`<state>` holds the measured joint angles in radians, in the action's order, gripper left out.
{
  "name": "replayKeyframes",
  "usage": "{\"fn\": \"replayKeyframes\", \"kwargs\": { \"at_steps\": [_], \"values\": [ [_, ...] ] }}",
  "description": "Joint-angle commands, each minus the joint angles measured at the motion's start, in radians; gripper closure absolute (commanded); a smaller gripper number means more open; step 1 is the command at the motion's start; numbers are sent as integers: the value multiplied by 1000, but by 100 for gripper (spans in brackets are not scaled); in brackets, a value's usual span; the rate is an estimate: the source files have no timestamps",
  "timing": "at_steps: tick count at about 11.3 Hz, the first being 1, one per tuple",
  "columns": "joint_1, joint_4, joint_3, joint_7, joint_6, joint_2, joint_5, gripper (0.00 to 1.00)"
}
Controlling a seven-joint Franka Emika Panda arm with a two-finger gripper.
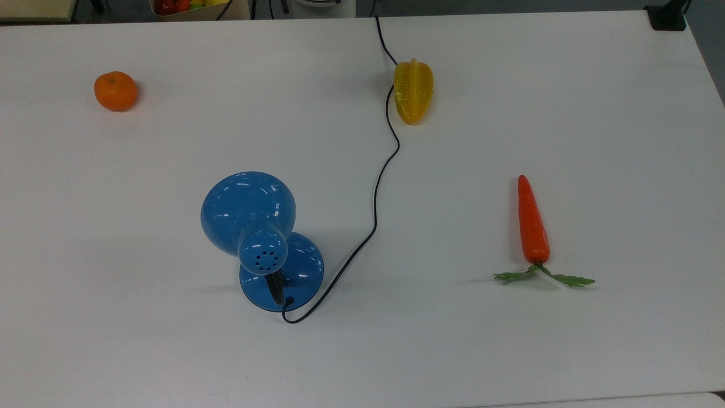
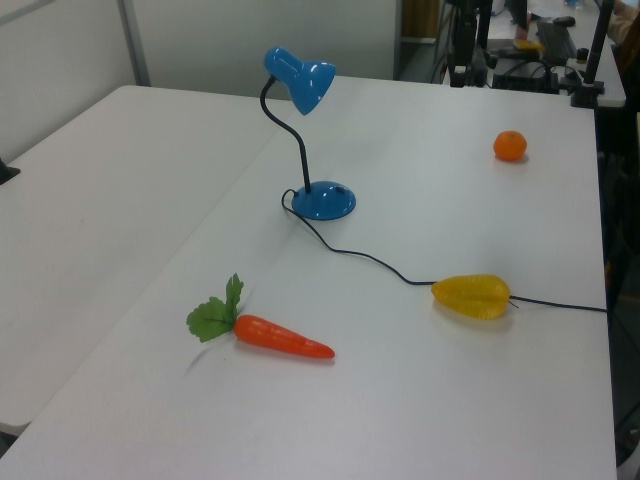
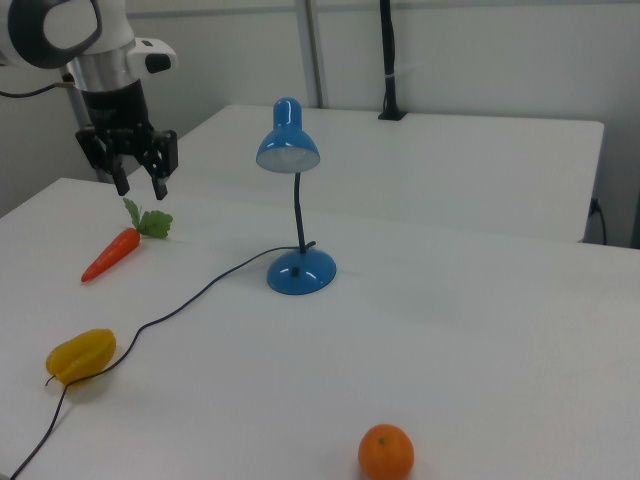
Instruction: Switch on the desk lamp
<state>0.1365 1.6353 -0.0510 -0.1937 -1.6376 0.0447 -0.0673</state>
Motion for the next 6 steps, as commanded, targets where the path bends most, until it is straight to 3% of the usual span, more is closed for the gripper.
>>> {"fn": "replayKeyframes", "kwargs": {
  "at_steps": [1, 2, 6],
  "values": [
    [2, 12, -10, -27, 12, 12, -12, 88],
    [0, 14, -10, -27, 12, 11, -12, 98],
    [-20, 23, -13, -32, 4, -14, 3, 100]
  ]
}}
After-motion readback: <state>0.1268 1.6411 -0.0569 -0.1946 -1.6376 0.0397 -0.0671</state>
